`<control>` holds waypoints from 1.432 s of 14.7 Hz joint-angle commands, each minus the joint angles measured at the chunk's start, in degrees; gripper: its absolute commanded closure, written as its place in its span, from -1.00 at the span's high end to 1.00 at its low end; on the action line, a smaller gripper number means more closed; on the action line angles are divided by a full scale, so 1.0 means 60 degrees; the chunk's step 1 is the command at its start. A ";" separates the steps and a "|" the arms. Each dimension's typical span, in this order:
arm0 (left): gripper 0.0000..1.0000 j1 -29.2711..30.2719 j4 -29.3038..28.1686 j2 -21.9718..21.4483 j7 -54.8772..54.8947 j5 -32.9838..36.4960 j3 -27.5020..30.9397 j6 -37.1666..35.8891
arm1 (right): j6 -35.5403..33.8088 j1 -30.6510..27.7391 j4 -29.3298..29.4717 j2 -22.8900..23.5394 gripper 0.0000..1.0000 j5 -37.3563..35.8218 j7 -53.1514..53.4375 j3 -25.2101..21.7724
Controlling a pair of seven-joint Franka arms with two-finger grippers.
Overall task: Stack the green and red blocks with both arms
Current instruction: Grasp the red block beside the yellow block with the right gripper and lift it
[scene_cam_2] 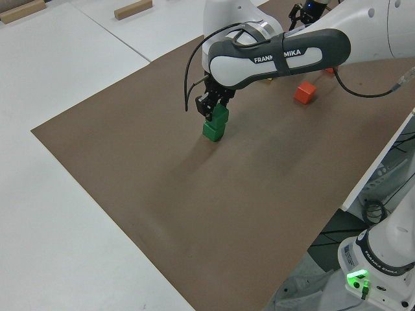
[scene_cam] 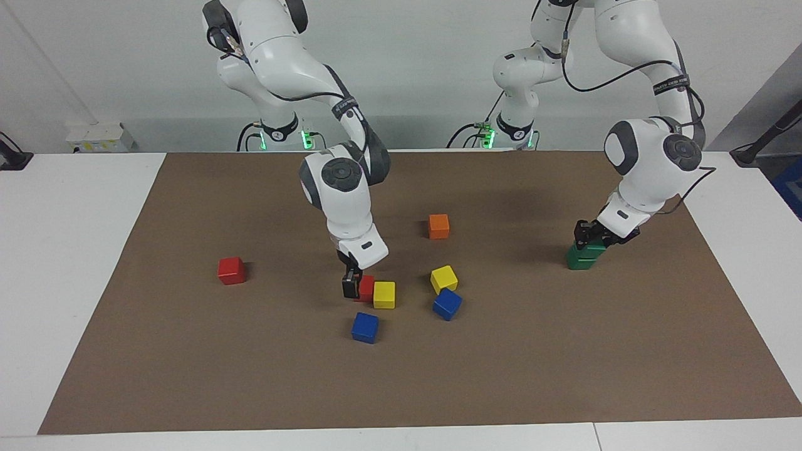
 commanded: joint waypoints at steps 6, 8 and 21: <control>-1.00 -0.0005 -0.0415 -0.0293 0.0191 -0.0107 0.0063 0.0279 | 0.0476 0.0104 0.0055 0.0300 1.00 0.0078 -0.0181 0.0018; -1.00 -0.0005 -0.0401 -0.0293 0.0176 -0.0107 0.0063 0.0294 | 0.0491 0.0119 0.0026 0.0315 1.00 0.0063 -0.0196 0.0018; -1.00 -0.0063 -0.0752 -0.0278 0.0030 -0.0048 0.0078 0.0807 | 0.1033 0.0119 -0.0414 0.0344 0.77 0.0063 -0.0181 0.0018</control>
